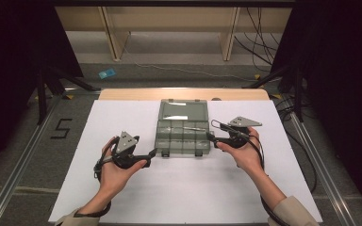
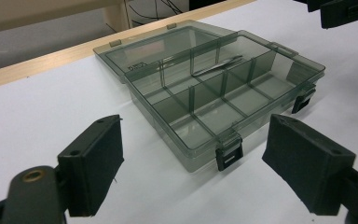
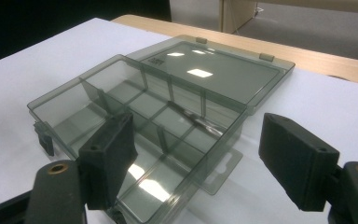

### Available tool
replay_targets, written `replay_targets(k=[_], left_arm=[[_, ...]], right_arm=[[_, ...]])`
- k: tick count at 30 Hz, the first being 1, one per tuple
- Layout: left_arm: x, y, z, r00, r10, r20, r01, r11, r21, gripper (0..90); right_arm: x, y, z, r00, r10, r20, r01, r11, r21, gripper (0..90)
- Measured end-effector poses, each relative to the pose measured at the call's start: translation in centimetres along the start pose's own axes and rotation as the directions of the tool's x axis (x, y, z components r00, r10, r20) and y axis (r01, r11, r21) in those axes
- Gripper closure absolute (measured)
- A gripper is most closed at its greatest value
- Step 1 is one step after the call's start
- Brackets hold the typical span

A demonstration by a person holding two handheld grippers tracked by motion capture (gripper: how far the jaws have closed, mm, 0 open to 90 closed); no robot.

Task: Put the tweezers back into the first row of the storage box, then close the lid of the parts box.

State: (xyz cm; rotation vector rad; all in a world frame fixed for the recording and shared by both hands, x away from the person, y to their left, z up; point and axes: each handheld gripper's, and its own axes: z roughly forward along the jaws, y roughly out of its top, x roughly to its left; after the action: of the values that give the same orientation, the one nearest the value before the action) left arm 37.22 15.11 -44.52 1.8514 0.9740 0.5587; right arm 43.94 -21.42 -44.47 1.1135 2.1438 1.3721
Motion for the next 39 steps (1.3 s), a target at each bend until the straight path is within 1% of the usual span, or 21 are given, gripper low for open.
replay_targets(k=[1, 2, 3, 4, 6, 10, 12, 16, 17, 18, 20, 21, 22, 25, 26, 27, 29, 30, 34, 35, 39], left_arm=[[0.0, 0.0, 0.0, 1.0000, 0.001, -0.001, -0.001, 1.0000, 0.000, 18.4], [0.0, 0.0, -0.1, 1.0000, 0.007, -0.002, -0.007, 1.0000, -0.003, 18.4], [0.1, 0.1, -0.1, 1.0000, 0.006, 0.004, -0.006, 1.0000, -0.004, 18.4], [0.1, 0.1, -0.1, 1.0000, 0.007, -0.003, -0.007, 1.0000, -0.006, 18.4], [0.2, 0.1, 0.0, 1.0000, 0.004, 0.003, -0.004, 1.0000, -0.007, 18.4], [0.1, 0.0, 0.1, 1.0000, -0.003, 0.003, 0.003, 1.0000, -0.006, 18.4], [0.2, 0.1, 0.1, 1.0000, -0.008, 0.006, 0.008, 1.0000, -0.005, 18.4], [0.1, 0.3, 0.2, 0.9998, -0.022, 0.004, 0.022, 0.9997, -0.007, 18.4], [0.0, 0.3, 0.3, 0.9995, -0.031, 0.004, 0.031, 0.9995, -0.007, 18.4], [0.0, 0.3, 0.3, 0.9998, -0.019, 0.003, 0.019, 0.9998, -0.005, 18.4], [-0.1, 0.4, 0.4, 0.9997, -0.024, 0.000, 0.024, 0.9997, -0.008, 18.4], [-0.1, 0.4, 0.5, 0.9996, -0.028, -0.002, 0.028, 0.9996, -0.008, 18.4], [0.0, 0.4, 0.5, 0.9998, -0.021, -0.004, 0.021, 0.9998, -0.005, 18.4], [0.0, 0.3, 0.6, 0.9998, -0.018, -0.003, 0.018, 0.9998, 0.000, 18.4], [0.0, 0.3, 0.6, 0.9996, -0.028, -0.001, 0.028, 0.9996, -0.001, 18.3], [0.0, 0.3, 0.5, 0.9996, -0.028, -0.001, 0.028, 0.9996, -0.002, 18.3], [0.0, 0.4, 0.5, 0.9998, -0.020, -0.006, 0.020, 0.9998, -0.006, 18.3], [0.0, 0.4, 0.4, 0.9998, -0.019, -0.006, 0.018, 0.9998, -0.007, 18.3], [0.0, 0.3, 0.4, 0.9997, -0.025, -0.001, 0.025, 0.9997, -0.005, 18.3], [0.0, 0.2, 0.4, 0.9997, -0.024, -0.001, 0.024, 0.9997, -0.005, 18.3], [-0.1, 0.3, 0.2, 0.9997, -0.025, 0.000, 0.025, 0.9996, -0.010, 18.3]], right_arm=[[-0.1, 0.0, 0.0, 0.9999, -0.014, 0.008, 0.014, 1.000, -0.011, 27.6], [0.0, 0.0, -0.1, 1.0000, 0.004, 0.002, -0.004, 1.000, -0.007, 27.6], [0.0, 0.0, -0.1, 0.9999, -0.010, 0.010, 0.010, 1.000, -0.013, 27.5], [0.0, 0.1, -0.4, 1.0000, 0.003, 0.006, -0.003, 1.000, 0.005, 27.3], [0.0, 0.1, -0.5, 0.9999, -0.003, 0.010, 0.003, 1.000, -0.022, 26.7], [-0.2, 0.0, -1.0, 0.9996, -0.003, 0.028, 0.004, 0.999, -0.036, 26.2], [-0.1, -0.1, -1.2, 0.9995, 0.013, 0.030, -0.013, 1.000, -0.024, 26.2], [-0.2, -0.6, -1.8, 0.9988, 0.000, 0.048, 0.002, 0.999, -0.042, 25.8], [-0.2, -0.7, -1.9, 0.9994, 0.018, 0.029, -0.017, 0.999, -0.030, 25.7], [-0.2, -0.8, -2.0, 0.9994, 0.028, 0.023, -0.027, 0.999, -0.036, 25.6], [-0.4, -1.0, -2.2, 0.9993, 0.014, 0.035, -0.012, 0.999, -0.048, 25.2], [-0.4, -1.1, -2.3, 0.9992, 0.028, 0.030, -0.027, 0.999, -0.027, 25.1], [-0.6, -1.1, -2.3, 0.9992, 0.027, 0.029, -0.026, 0.999, -0.045, 24.8], [-0.8, -1.1, -2.4, 0.9986, 0.018, 0.050, -0.016, 0.999, -0.049, 24.3], [-0.9, -1.1, -2.4, 0.9986, 0.018, 0.050, -0.016, 0.999, -0.050, 24.2], [-0.8, -1.1, -2.5, 0.9985, 0.038, 0.038, -0.037, 0.999, -0.033, 24.1], [-0.8, -1.1, -2.5, 0.9988, 0.030, 0.037, -0.029, 0.999, -0.042, 24.0], [-0.6, -1.1, -2.5, 0.9987, 0.042, 0.027, -0.041, 0.998, -0.036, 23.9], [-0.5, -1.0, -2.3, 0.9988, 0.040, 0.029, -0.039, 0.999, -0.036, 23.7], [-0.6, -1.0, -2.2, 0.9990, 0.026, 0.036, -0.024, 0.998, -0.055, 23.7], [-0.4, -0.9, -2.3, 0.9988, 0.030, 0.038, -0.029, 0.999, -0.035, 23.6]])
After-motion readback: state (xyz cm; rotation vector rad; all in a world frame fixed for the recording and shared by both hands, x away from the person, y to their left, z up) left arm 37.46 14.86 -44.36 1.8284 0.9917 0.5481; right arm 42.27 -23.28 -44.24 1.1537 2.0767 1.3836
